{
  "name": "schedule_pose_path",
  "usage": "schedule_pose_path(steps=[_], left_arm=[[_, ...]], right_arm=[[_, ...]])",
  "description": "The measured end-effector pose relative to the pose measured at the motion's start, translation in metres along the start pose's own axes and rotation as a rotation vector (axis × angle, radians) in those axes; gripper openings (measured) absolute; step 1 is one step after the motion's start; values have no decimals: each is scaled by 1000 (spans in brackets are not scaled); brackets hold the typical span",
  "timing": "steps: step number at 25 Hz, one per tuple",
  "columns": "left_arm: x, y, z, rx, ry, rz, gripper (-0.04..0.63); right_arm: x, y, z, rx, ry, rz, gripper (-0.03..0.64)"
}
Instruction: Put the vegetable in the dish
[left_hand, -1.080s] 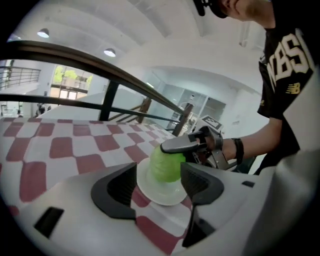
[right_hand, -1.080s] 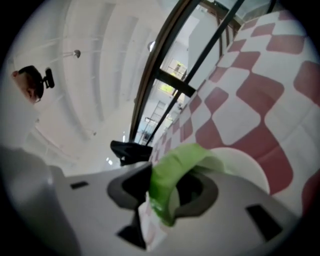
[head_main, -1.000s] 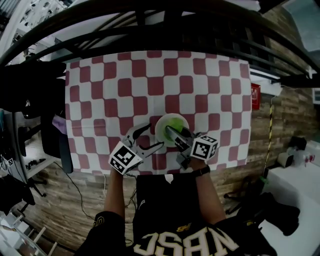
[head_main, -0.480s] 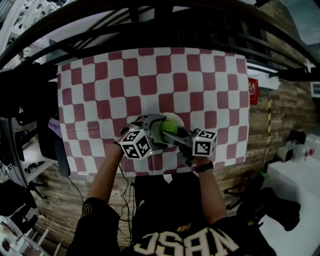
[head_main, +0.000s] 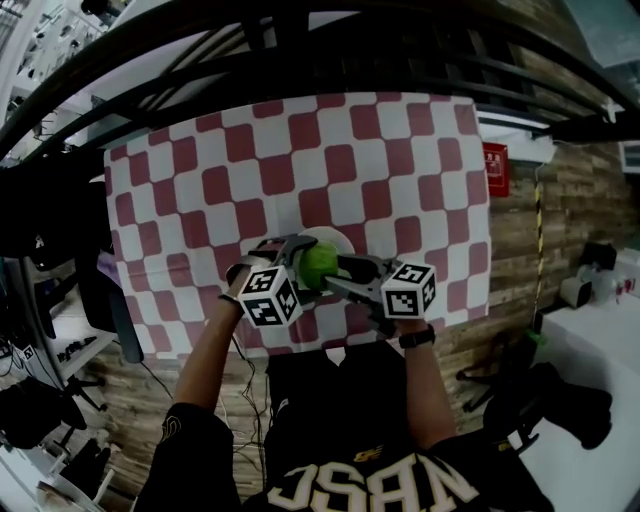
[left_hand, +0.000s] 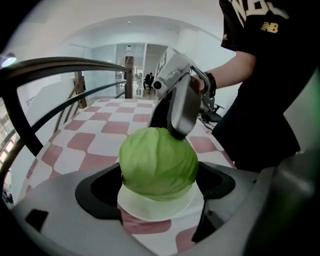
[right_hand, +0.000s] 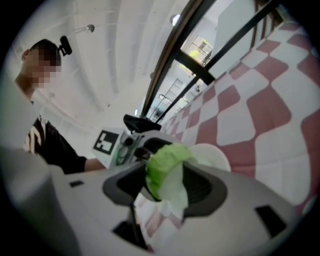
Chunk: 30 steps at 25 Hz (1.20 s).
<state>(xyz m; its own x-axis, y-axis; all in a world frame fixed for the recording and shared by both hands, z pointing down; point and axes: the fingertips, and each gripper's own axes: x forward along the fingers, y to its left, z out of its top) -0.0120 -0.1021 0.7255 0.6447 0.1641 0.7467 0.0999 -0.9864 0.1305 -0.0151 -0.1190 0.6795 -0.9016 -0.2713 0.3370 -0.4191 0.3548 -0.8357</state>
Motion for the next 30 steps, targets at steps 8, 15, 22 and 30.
schedule_pose_path(steps=[8,15,22,30], left_arm=[[1,3,-12,127,356,67,479],[8,9,-19,242,614,114,479],[27,5,-23,341,786,132,479],[30,13,-29,349,840,217,479]], right_arm=[[-72,2,54,53,-257,31,223],[-92,9,67,50,-313,55,222],[-104,24,61,-46,-243,41,222],[-128,37,77,-106,-271,49,222]])
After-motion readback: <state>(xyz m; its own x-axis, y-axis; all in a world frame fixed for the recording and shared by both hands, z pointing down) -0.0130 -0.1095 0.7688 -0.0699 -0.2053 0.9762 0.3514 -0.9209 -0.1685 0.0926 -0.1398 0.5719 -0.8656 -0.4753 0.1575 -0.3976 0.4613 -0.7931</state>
